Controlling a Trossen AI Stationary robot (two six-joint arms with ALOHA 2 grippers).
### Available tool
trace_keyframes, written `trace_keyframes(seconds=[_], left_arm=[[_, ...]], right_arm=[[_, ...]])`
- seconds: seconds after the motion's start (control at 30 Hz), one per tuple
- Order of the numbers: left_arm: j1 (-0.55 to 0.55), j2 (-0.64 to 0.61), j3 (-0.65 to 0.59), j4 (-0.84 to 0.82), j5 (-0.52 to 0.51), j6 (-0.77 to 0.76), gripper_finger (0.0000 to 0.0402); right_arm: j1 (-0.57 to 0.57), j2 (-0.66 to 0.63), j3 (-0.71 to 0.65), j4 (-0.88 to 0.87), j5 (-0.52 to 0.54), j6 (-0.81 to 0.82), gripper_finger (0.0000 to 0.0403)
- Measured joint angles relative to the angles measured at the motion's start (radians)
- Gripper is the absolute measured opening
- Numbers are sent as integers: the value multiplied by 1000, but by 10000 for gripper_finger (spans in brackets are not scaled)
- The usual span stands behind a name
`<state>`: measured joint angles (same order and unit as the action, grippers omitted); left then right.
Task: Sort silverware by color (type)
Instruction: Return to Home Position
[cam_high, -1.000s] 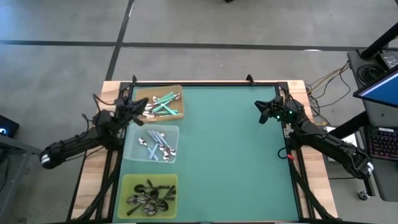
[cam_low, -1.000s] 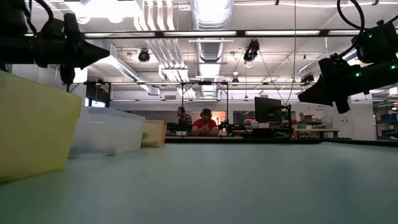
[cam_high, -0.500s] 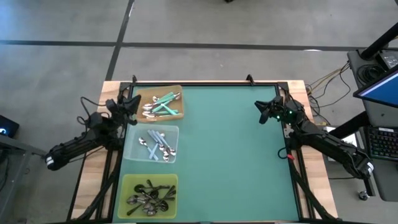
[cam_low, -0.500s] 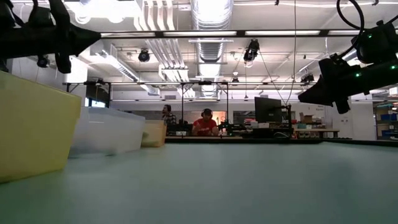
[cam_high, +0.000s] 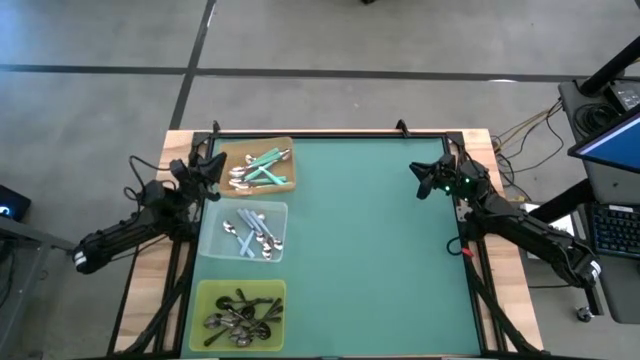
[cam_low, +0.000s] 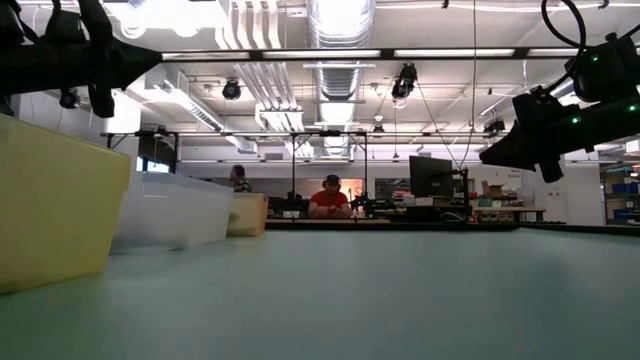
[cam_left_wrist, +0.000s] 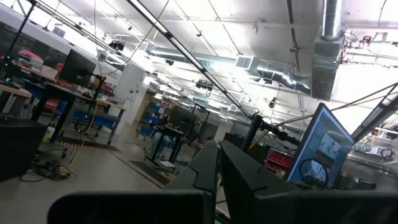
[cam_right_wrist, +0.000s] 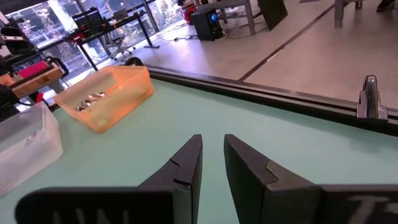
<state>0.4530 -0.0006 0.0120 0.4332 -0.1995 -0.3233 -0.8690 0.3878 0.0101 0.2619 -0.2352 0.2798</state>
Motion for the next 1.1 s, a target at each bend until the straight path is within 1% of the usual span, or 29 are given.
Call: trace_keyframes(seconds=[0.53,1.1], left_arm=[[0,1,0,-4,0,0,2],[0,28,0,-7,0,0,2]], right_arm=[[0,0,0,0,0,0,59],[0,0,0,0,0,0,59]])
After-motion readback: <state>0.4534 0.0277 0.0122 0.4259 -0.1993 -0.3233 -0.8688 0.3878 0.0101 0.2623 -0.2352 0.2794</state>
